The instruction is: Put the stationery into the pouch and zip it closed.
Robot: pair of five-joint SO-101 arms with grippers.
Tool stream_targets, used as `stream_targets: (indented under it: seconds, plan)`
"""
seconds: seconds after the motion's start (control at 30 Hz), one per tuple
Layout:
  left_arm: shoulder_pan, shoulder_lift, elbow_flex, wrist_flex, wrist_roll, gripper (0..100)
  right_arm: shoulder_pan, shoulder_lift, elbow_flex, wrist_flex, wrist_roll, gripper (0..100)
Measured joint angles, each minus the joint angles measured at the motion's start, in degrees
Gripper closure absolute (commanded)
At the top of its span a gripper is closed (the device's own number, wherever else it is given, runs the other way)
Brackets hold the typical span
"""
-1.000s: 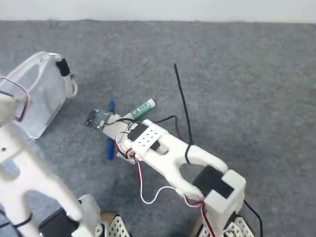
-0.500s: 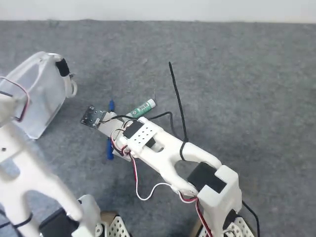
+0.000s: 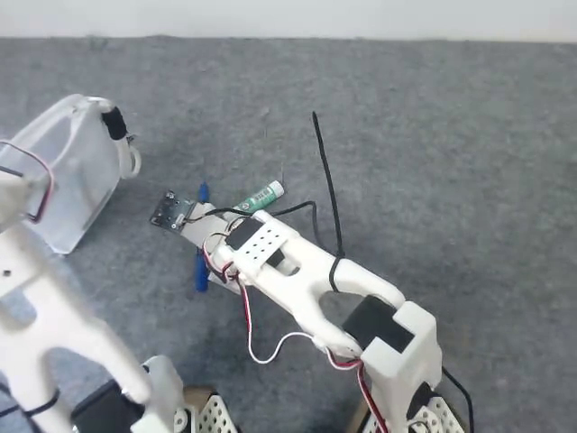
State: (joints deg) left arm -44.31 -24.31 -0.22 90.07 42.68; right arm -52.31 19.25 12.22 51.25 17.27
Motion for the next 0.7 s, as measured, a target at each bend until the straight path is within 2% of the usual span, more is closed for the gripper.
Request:
stream_targets:
  seconds: [0.4,0.7]
  plan:
    - [0.00,0.00,0.00,0.00,0.00,99,0.62,-10.37,0.09,13.98,-0.88,98.2]
    - [0.00,0.00,0.00,0.00,0.00,99,2.37,-19.69,3.60,15.56,-4.13,97.8]
